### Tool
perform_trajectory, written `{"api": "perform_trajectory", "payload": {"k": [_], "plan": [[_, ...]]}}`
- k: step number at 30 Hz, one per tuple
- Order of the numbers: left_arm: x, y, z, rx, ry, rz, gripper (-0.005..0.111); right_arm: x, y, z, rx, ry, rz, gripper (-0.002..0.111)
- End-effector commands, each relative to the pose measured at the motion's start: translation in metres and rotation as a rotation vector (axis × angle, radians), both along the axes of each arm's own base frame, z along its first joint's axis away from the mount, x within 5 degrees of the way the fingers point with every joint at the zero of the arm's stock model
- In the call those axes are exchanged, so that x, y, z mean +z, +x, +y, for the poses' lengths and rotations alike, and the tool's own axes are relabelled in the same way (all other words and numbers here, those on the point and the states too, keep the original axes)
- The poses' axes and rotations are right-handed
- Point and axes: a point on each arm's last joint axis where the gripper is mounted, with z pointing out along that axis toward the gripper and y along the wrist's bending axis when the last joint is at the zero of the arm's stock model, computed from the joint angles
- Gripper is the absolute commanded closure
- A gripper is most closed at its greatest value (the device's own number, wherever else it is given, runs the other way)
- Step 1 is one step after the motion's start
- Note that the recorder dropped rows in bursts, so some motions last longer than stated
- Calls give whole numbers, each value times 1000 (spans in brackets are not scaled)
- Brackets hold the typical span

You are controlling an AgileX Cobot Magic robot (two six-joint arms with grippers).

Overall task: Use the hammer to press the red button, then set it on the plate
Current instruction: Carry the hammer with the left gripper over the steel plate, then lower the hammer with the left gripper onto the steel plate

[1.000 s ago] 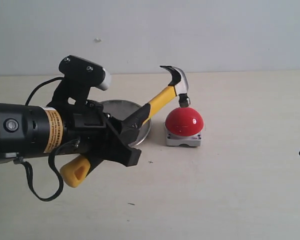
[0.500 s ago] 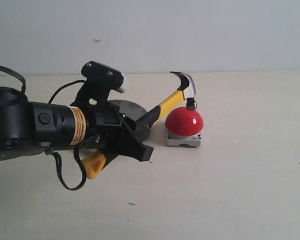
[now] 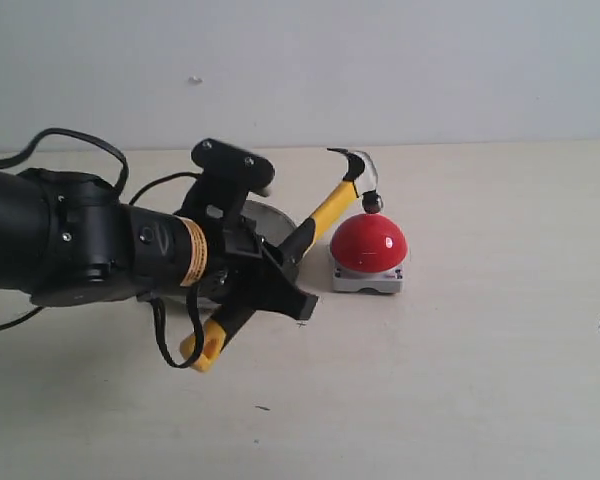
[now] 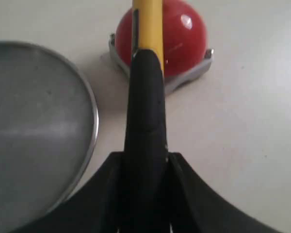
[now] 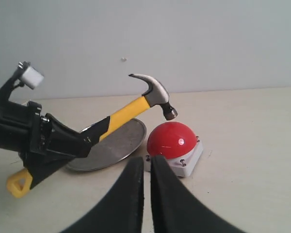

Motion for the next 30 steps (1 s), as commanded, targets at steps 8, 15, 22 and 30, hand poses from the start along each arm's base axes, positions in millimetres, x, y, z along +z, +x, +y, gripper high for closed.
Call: {"api": "perform_trajectory", "payload": {"k": [8, 15, 22, 30], "plan": [[96, -20, 19, 45, -165, -177, 107, -1, 0, 0, -7, 5, 0, 102], [136, -39, 41, 117, -351, -191, 107, -1, 0, -1, -9, 5, 1, 102], [130, -48, 74, 81, -636, -215, 107, -1, 0, -1, -11, 4, 1, 102], [92, -42, 119, 319, -822, -204, 107, -1, 0, -1, -11, 4, 1, 102]]}}
